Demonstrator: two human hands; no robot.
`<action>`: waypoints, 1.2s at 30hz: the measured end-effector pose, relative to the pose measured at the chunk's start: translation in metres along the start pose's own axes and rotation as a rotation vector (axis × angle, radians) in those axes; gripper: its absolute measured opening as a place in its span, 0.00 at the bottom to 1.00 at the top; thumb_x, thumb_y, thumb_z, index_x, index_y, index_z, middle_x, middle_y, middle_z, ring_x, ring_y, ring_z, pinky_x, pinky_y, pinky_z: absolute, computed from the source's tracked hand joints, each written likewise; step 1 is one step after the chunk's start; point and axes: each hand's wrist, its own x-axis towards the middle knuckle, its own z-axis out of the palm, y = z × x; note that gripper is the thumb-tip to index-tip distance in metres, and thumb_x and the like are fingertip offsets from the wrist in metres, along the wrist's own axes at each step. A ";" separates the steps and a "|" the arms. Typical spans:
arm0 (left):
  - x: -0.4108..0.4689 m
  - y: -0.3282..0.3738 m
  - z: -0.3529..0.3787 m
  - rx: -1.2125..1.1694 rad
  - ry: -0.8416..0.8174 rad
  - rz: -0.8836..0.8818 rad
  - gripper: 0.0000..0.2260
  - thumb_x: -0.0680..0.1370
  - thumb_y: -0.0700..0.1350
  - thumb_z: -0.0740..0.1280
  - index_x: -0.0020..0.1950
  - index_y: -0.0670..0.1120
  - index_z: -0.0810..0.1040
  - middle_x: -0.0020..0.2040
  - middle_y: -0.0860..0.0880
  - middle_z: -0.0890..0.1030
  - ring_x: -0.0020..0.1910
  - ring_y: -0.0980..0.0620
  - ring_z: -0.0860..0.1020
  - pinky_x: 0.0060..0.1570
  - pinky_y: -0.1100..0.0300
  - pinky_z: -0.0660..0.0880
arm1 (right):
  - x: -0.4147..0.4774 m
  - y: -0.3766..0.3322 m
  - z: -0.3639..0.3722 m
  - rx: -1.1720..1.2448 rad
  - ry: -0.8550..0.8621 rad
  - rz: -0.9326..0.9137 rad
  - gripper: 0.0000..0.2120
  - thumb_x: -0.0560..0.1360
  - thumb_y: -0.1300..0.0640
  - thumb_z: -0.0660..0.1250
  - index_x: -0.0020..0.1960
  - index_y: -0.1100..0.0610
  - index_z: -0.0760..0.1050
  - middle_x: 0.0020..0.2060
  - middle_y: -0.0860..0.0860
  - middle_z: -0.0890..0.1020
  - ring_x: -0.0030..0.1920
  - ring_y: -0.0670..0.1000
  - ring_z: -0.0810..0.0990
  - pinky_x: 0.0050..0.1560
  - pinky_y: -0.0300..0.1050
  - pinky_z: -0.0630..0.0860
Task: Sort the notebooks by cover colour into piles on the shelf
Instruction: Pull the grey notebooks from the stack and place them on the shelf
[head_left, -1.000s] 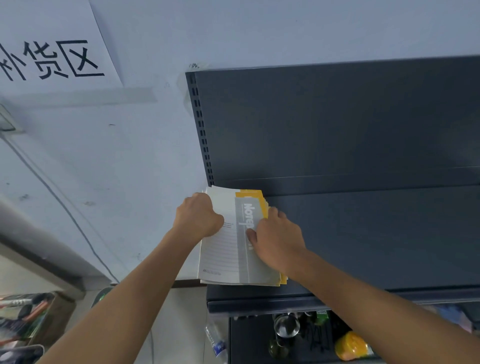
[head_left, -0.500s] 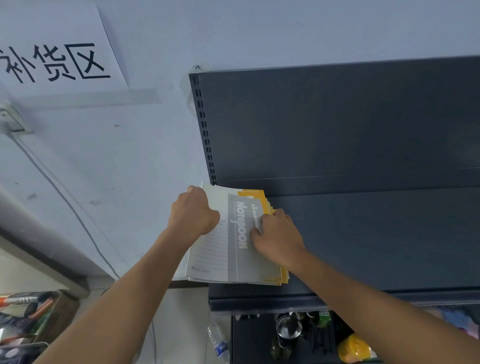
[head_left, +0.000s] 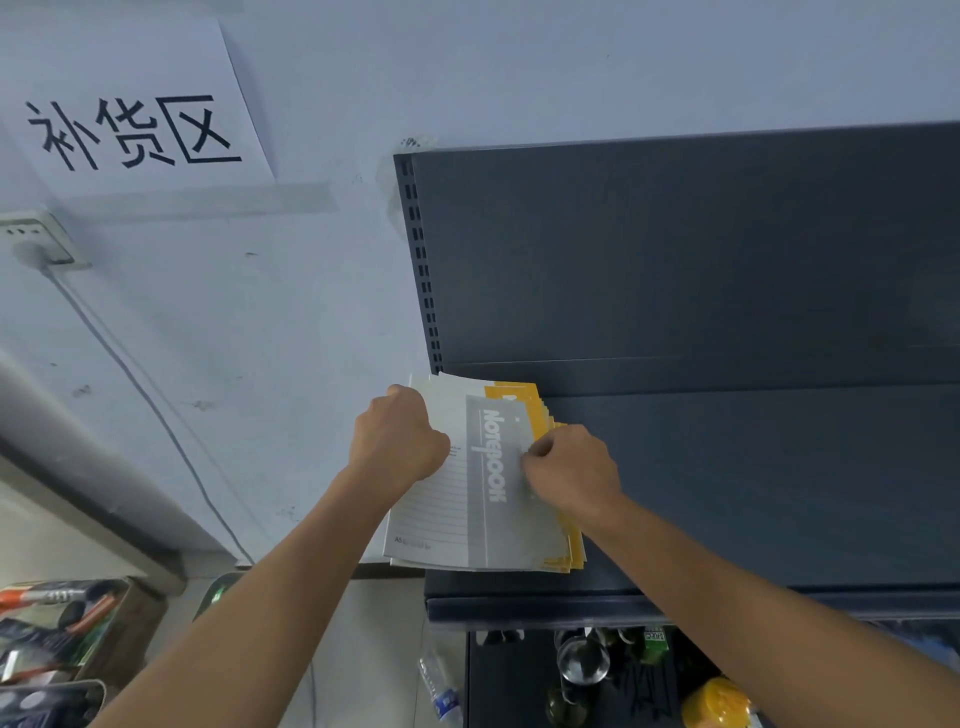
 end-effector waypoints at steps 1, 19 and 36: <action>-0.001 0.001 -0.001 0.009 0.004 -0.003 0.10 0.74 0.39 0.66 0.39 0.44 0.64 0.40 0.46 0.73 0.36 0.48 0.72 0.28 0.59 0.64 | 0.000 -0.002 0.000 -0.003 -0.010 -0.002 0.10 0.75 0.53 0.69 0.48 0.60 0.84 0.42 0.52 0.84 0.38 0.49 0.81 0.42 0.50 0.82; 0.005 0.051 0.003 -0.449 -0.152 0.099 0.12 0.85 0.47 0.56 0.62 0.40 0.63 0.57 0.43 0.75 0.41 0.53 0.73 0.32 0.60 0.66 | 0.006 0.012 -0.042 0.253 0.039 0.084 0.16 0.78 0.48 0.64 0.44 0.61 0.77 0.39 0.52 0.81 0.39 0.51 0.80 0.37 0.44 0.76; -0.069 0.283 0.092 -0.213 -0.213 0.614 0.14 0.79 0.45 0.66 0.53 0.43 0.60 0.40 0.49 0.70 0.36 0.53 0.71 0.28 0.58 0.63 | -0.055 0.192 -0.215 0.072 0.447 0.322 0.12 0.77 0.53 0.64 0.41 0.61 0.74 0.37 0.55 0.81 0.33 0.52 0.74 0.30 0.42 0.68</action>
